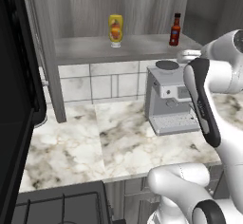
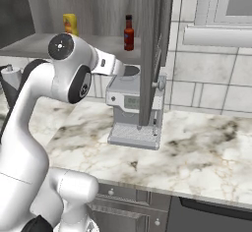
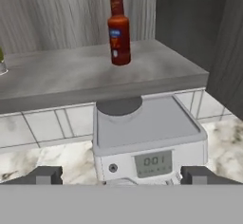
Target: Move the mustard and condiment bottle from the cabinet to the dining counter.
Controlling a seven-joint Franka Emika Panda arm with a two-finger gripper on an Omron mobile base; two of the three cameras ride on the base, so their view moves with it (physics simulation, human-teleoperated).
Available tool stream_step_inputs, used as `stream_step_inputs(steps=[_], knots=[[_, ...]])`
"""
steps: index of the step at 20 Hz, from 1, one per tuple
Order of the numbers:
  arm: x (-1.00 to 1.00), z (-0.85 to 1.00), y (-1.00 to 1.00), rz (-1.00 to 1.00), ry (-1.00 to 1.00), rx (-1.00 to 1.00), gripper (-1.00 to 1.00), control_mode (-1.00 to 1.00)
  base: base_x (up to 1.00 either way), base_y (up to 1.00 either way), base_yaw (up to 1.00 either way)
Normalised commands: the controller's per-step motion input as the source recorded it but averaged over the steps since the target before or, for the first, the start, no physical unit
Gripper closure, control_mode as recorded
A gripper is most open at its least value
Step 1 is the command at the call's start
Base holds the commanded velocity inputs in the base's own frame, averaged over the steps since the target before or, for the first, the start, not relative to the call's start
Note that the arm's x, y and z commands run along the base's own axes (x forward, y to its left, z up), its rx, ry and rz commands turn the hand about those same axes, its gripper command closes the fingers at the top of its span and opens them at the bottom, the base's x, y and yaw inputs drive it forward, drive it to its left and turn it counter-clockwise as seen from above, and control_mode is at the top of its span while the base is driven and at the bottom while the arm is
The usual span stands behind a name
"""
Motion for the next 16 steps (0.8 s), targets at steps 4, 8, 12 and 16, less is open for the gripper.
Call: stream_step_inputs(steps=[4, 8, 12, 16], knots=[[0.18, 0.34, 0.00, 0.00, 0.00, 0.00, -1.00, -1.00, 0.00, 0.00, 0.00], [0.26, 0.23, 0.00, 0.00, 0.00, 0.00, -1.00, -1.00, 0.00, 0.00, 0.00], [0.31, 0.01, 0.00, 0.00, 0.00, 0.00, -1.00, -1.00, 0.00, 0.00, 0.00], [0.39, 0.00, 0.00, 0.00, 0.00, 0.00, -1.00, -1.00, 0.00, 0.00, 0.00]])
